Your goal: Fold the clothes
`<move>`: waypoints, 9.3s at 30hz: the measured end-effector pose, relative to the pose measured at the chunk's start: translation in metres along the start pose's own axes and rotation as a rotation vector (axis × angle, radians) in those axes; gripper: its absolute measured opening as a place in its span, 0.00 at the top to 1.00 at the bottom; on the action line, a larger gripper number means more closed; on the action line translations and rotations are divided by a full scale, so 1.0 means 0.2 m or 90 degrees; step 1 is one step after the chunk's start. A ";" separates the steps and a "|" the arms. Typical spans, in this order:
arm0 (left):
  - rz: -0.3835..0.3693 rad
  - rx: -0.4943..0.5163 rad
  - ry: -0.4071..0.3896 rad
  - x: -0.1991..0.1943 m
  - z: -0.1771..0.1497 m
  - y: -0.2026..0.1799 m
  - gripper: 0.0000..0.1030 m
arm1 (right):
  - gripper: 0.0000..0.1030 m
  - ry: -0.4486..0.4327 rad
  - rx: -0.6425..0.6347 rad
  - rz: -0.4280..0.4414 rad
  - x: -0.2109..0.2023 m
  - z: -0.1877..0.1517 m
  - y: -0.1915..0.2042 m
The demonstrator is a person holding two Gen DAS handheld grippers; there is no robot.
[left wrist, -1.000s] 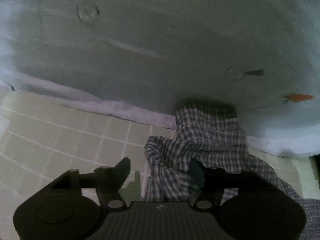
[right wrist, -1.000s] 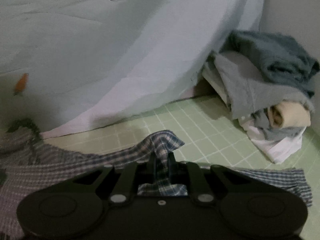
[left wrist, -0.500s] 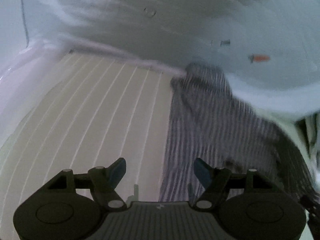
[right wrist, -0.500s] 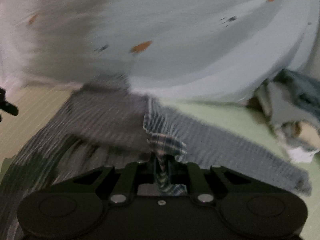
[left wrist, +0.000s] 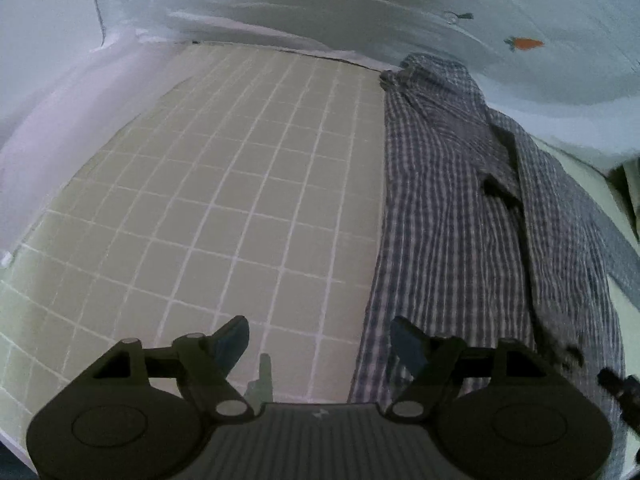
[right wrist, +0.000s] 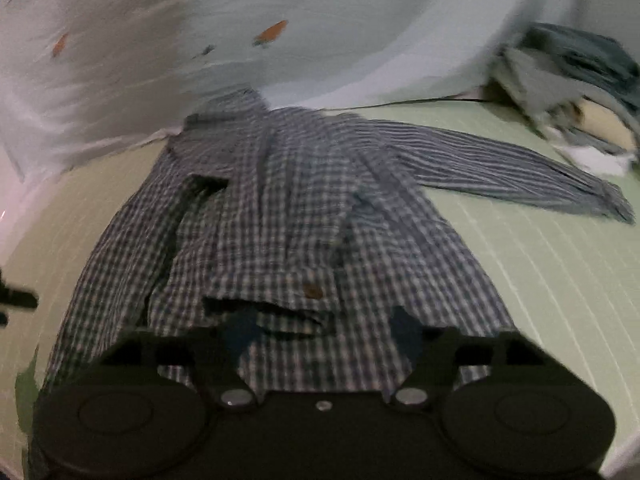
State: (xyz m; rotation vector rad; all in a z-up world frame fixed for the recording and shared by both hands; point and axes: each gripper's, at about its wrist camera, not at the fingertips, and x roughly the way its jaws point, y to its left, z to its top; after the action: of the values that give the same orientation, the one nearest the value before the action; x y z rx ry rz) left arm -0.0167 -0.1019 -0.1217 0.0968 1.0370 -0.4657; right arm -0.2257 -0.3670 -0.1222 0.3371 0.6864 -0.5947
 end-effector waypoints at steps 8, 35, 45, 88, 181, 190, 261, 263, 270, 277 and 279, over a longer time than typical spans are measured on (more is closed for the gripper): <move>-0.042 0.043 0.016 0.06 -0.01 -0.12 0.24 | 0.00 0.021 0.042 -0.117 -0.14 -0.09 -0.09; -0.102 -0.049 0.026 0.34 -0.14 -1.07 0.97 | 0.00 0.043 0.013 -0.062 0.11 0.10 -1.02; -0.177 -0.122 -0.011 0.08 -0.19 -0.95 0.99 | 0.00 0.049 0.014 -0.040 0.15 0.11 -0.99; -0.115 -0.248 0.139 0.19 -0.33 -0.26 0.62 | 0.00 0.080 0.012 -0.019 0.09 0.04 -0.48; 0.080 -0.073 0.037 -0.03 0.09 0.37 0.00 | 0.91 -0.048 -0.227 0.063 0.10 0.16 0.60; 0.071 -0.054 0.045 -0.05 0.07 0.37 0.00 | 0.19 -0.050 -0.162 0.057 0.01 0.12 0.54; -0.077 -0.276 -0.038 0.28 0.71 0.41 0.32 | 0.07 0.082 -0.040 -0.192 0.03 -0.03 0.12; -0.077 -0.269 -0.011 0.30 0.62 0.40 0.32 | 0.07 0.085 -0.042 -0.198 0.01 -0.04 0.16; -0.087 -0.234 0.035 0.19 0.26 0.25 0.31 | 0.07 0.065 -0.065 -0.187 0.00 -0.03 0.19; -0.051 -0.211 0.030 0.03 0.08 0.19 0.28 | 0.07 0.030 -0.051 -0.128 -0.02 0.04 0.15; -0.042 -0.220 0.023 -0.01 0.08 0.23 0.28 | 0.07 0.025 -0.037 -0.112 0.00 0.07 0.14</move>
State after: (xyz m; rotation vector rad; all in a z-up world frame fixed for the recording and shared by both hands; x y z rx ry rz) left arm 0.0143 -0.0648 -0.1184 -0.2377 1.1443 -0.3392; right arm -0.2020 -0.3518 -0.1095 0.2354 0.7744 -0.7346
